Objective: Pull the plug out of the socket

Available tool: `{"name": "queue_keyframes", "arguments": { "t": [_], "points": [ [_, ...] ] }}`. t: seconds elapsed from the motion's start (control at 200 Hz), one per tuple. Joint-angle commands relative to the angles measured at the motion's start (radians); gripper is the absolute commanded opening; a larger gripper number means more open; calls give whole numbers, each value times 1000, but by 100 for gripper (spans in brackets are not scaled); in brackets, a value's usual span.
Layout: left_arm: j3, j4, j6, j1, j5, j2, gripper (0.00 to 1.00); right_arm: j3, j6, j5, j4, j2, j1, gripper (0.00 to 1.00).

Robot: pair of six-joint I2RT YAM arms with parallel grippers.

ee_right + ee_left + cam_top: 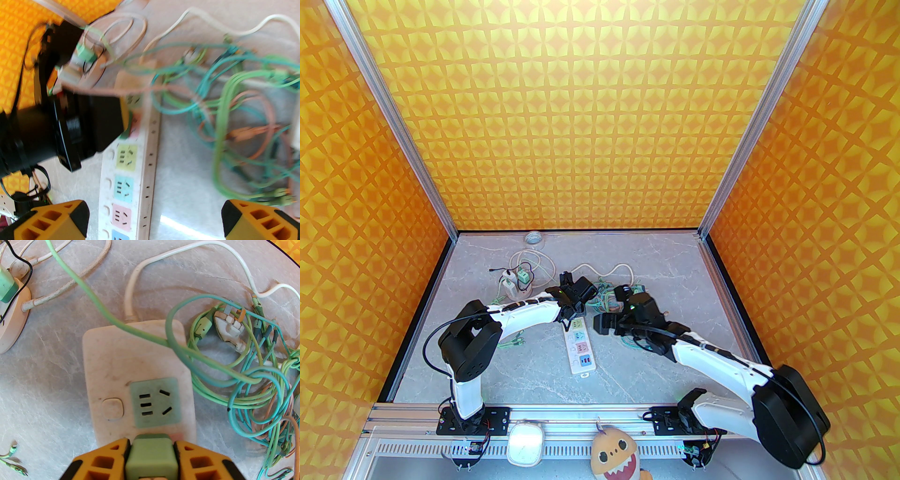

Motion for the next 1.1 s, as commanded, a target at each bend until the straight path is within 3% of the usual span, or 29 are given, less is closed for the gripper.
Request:
{"name": "queue_keyframes", "arguments": {
  "t": [0.0, 0.175, 0.305, 0.41, 0.565, 0.62, 0.835, 1.095],
  "points": [
    [-22, 11, 83, 21, -4, -56, 29, -36, 51, -4, 114, 18, 15, 98],
    [-92, 67, 185, 47, 34, -122, 29, -24, 82, -112, 200, 91, 16, 97],
    [-93, 65, 215, 46, 54, -121, 29, -7, 132, -190, 318, 205, 16, 62],
    [-93, 61, 206, 48, 60, -112, 28, 33, 178, -254, 385, 311, 17, 25],
    [-93, 65, 198, 47, 71, -101, 28, 55, 257, -292, 500, 401, 23, 5],
    [-92, 63, 198, 46, 71, -96, 28, 66, 281, -302, 529, 426, 25, 0],
    [-91, 65, 193, 47, 77, -87, 28, 113, 378, -345, 641, 542, 33, 0],
    [-92, 70, 187, 47, 86, -82, 28, 172, 403, -320, 588, 665, 35, 0]
  ]
}}
